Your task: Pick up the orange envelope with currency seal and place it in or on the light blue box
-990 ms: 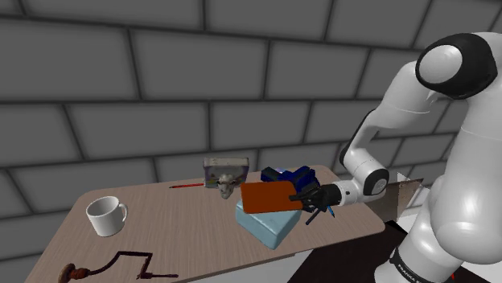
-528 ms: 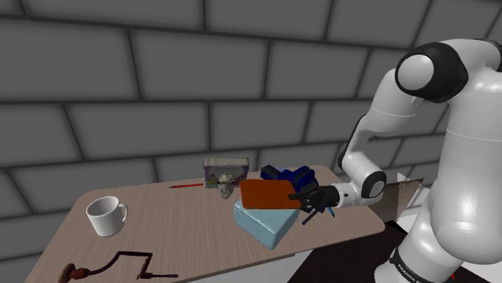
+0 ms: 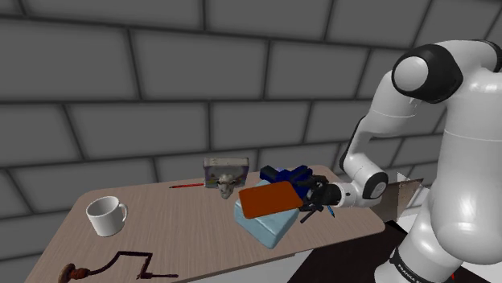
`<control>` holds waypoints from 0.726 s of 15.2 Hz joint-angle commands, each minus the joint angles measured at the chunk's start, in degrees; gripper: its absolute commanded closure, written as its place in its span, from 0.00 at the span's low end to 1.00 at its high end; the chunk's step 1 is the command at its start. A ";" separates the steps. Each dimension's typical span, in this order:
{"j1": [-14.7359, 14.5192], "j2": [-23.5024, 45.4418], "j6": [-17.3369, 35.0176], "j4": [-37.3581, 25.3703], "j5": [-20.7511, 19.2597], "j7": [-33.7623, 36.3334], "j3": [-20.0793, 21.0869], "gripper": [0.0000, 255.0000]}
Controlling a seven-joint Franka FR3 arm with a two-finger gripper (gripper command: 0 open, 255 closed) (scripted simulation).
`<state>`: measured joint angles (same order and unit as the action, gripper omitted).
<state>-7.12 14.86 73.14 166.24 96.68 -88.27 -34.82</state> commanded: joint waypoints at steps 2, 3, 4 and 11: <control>-2.36 -0.31 11.80 -0.04 -0.92 1.04 -3.11 0.00; -1.76 -0.05 11.03 -0.03 -3.80 0.79 -5.48 0.00; -1.02 0.29 10.23 -0.13 -6.66 0.53 -7.71 0.00; -0.29 0.60 9.61 -0.30 -8.91 0.32 -9.31 0.00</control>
<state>-7.44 15.43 82.66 165.93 87.83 -87.92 -44.07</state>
